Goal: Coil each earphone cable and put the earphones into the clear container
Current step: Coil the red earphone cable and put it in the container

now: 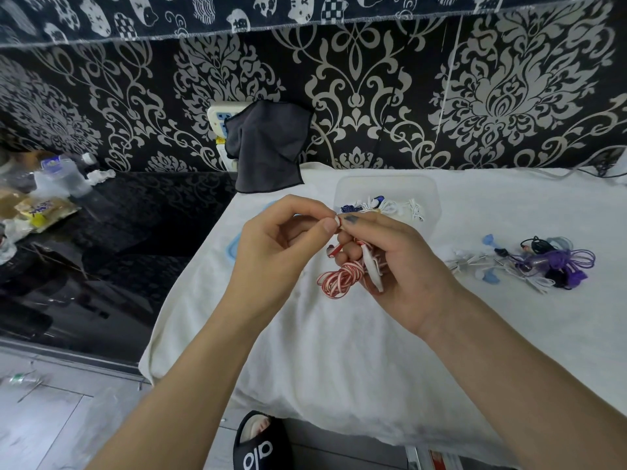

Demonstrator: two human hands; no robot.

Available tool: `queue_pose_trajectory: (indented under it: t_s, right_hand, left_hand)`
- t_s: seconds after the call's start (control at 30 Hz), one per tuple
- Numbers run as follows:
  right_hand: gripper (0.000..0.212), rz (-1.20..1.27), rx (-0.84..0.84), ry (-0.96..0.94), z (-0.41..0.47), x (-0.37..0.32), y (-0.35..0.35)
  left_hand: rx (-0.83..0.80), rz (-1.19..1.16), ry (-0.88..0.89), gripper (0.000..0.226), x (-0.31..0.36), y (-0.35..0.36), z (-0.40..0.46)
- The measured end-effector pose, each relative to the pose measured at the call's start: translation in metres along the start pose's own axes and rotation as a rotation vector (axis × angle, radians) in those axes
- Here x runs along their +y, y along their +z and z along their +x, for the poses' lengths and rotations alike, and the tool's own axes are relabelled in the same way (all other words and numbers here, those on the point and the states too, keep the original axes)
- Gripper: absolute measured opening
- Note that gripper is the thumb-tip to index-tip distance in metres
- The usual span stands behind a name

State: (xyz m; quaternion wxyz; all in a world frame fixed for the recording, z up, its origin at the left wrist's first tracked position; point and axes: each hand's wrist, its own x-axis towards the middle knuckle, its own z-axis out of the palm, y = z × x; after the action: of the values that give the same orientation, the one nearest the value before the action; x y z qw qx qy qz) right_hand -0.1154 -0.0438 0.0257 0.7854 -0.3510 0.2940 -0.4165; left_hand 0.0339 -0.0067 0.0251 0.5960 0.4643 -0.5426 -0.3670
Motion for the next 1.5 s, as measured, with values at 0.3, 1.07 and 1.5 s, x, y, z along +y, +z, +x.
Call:
queue_pose_trajectory:
  t_s: [0.3,1.07,1.5]
  right_hand:
    - [0.012,-0.017,0.007,-0.046,0.001,0.000,-0.002]
    - [0.029,0.080,0.040,0.052,-0.011,-0.012,0.007]
    - [0.019,0.398,0.058,0.169,-0.015,-0.007,0.011]
  left_hand:
    - [-0.033,-0.040,0.030,0.011,0.000,0.004,0.000]
    - [0.006,0.039,0.142,0.013,-0.003,0.012,-0.001]
    - [-0.036,-0.074,0.107,0.022,0.001,0.020,0.002]
